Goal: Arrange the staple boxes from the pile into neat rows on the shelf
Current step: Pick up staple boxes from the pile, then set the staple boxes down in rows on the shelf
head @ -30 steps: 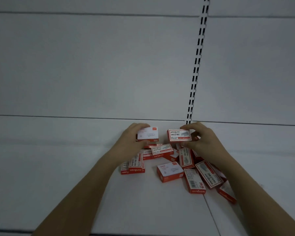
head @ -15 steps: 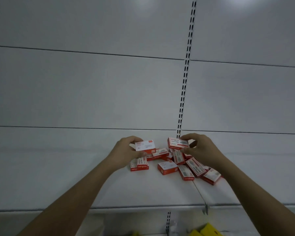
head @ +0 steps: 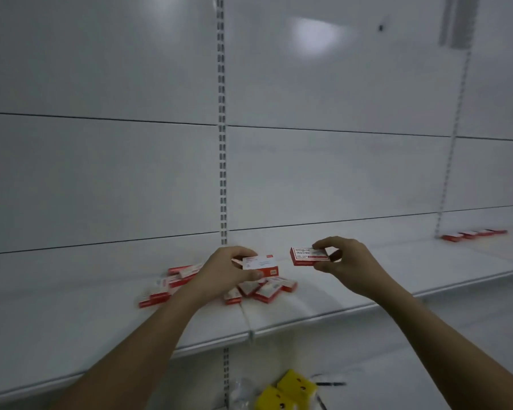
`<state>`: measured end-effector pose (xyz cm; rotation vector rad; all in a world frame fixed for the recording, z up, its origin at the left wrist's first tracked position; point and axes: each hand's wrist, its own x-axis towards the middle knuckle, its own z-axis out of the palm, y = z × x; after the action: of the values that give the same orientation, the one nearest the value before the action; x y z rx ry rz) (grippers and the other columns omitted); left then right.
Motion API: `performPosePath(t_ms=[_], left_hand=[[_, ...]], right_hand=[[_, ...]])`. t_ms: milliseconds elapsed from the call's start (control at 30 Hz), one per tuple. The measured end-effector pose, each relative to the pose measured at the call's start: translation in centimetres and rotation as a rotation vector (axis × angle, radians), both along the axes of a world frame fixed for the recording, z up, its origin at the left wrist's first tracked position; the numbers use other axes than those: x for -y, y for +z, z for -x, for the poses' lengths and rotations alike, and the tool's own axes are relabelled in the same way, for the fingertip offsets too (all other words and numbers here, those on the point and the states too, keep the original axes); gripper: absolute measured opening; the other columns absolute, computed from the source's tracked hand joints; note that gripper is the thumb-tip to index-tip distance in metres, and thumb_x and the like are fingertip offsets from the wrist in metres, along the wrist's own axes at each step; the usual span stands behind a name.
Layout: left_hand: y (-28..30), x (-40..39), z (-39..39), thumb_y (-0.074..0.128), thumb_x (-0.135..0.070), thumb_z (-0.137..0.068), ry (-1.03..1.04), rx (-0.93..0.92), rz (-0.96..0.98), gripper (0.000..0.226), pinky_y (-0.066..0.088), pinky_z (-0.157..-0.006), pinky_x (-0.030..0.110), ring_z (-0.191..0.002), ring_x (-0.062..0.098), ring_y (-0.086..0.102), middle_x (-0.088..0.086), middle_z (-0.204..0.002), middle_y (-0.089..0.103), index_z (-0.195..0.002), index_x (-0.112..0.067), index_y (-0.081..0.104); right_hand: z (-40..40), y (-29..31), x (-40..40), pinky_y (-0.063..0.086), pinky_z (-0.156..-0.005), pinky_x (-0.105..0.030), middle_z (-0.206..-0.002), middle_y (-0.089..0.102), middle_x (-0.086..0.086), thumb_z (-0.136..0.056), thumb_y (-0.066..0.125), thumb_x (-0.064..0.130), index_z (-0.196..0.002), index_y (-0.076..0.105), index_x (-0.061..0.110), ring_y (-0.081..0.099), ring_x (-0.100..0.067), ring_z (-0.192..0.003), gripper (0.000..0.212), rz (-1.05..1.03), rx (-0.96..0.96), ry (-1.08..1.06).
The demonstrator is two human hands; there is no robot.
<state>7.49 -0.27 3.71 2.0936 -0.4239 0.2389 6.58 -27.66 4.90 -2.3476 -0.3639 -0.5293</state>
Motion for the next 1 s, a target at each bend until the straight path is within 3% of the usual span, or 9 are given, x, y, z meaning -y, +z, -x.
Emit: performPosePath(t_ms=[133,233,300,400,600,700,833,1000], left_hand=[[-0.1,8.3,0.6,0.083,-0.022,-0.071,-0.054,-0.018,-0.009,0.04,0.048,-0.064,0.008,-0.079,-0.003,0.065,-0.01,-0.101,0.07,-0.108,-0.024,0.067],[0.2,15.2,1.0,0.082,-0.022,-0.072,-0.07,-0.038,0.026,0.035,0.048,-0.062,0.012,-0.073,0.002,0.064,-0.009,-0.095,0.071,-0.104,-0.024,0.068],[0.6,19.9,1.3,0.082,-0.023,-0.072,-0.1,-0.037,0.029,0.036,0.046,-0.067,0.01,-0.082,0.003,0.065,-0.011,-0.096,0.071,-0.106,-0.022,0.069],[0.6,26.9,1.8,0.082,-0.026,-0.071,-0.173,-0.047,0.02,0.04,0.043,-0.064,0.004,-0.083,-0.007,0.063,-0.017,-0.098,0.069,-0.108,-0.026,0.068],[-0.3,39.5,1.3,0.085,-0.024,-0.067,-0.286,-0.051,0.004,0.046,0.043,-0.065,0.003,-0.084,-0.011,0.062,-0.018,-0.098,0.068,-0.109,-0.026,0.067],[-0.7,44.9,0.1,0.086,-0.022,-0.065,-0.328,-0.052,-0.026,0.048,0.046,-0.068,0.007,-0.09,-0.004,0.064,-0.014,-0.101,0.069,-0.11,-0.023,0.068],[-1.3,51.4,-2.4,0.086,-0.025,-0.065,-0.377,-0.048,-0.079,0.05,0.053,-0.08,0.022,-0.096,0.006,0.064,-0.009,-0.106,0.07,-0.111,-0.02,0.068],[-3.0,58.0,-6.4,0.086,-0.029,-0.065,-0.385,-0.02,-0.018,0.046,0.049,-0.074,0.017,-0.093,0.006,0.065,-0.009,-0.105,0.069,-0.108,-0.023,0.069]], right_hand=[[2.1,-0.9,9.0,0.043,-0.055,-0.004,-0.099,0.065,0.014,-0.079,0.076,0.019,-0.109,0.065,0.027,0.062,0.009,-0.073,0.033,-0.027,-0.017,-0.052],[4.2,-1.7,16.3,0.042,-0.053,-0.005,-0.097,0.066,0.013,-0.078,0.077,0.02,-0.11,0.066,0.026,0.063,0.009,-0.071,0.034,-0.028,-0.046,-0.11],[5.7,-1.9,21.1,0.042,-0.049,-0.007,-0.092,0.066,0.015,-0.079,0.076,0.02,-0.111,0.065,0.025,0.062,0.01,-0.065,0.035,-0.036,-0.068,-0.142],[7.7,-1.5,27.7,0.045,-0.048,-0.012,-0.085,0.065,0.019,-0.08,0.075,0.02,-0.112,0.064,0.026,0.062,0.007,-0.064,0.034,-0.035,-0.085,-0.184],[10.0,-1.2,38.9,0.043,-0.057,-0.005,-0.102,0.066,0.011,-0.08,0.075,0.018,-0.116,0.064,0.021,0.064,0.002,-0.076,0.038,-0.019,-0.06,-0.287],[10.1,-1.7,43.6,0.045,-0.057,-0.009,-0.101,0.067,0.01,-0.08,0.075,0.016,-0.114,0.064,0.021,0.065,0.0,-0.074,0.036,-0.035,-0.068,-0.331],[9.1,-2.8,49.1,0.047,-0.055,-0.01,-0.085,0.063,0.019,-0.08,0.074,0.014,-0.11,0.065,0.023,0.064,-0.001,-0.071,0.033,-0.069,-0.087,-0.403],[5.8,-4.3,55.1,0.041,-0.05,-0.01,-0.083,0.066,0.013,-0.079,0.075,0.014,-0.112,0.066,0.021,0.063,0.0,-0.064,0.035,-0.109,-0.074,-0.478]])
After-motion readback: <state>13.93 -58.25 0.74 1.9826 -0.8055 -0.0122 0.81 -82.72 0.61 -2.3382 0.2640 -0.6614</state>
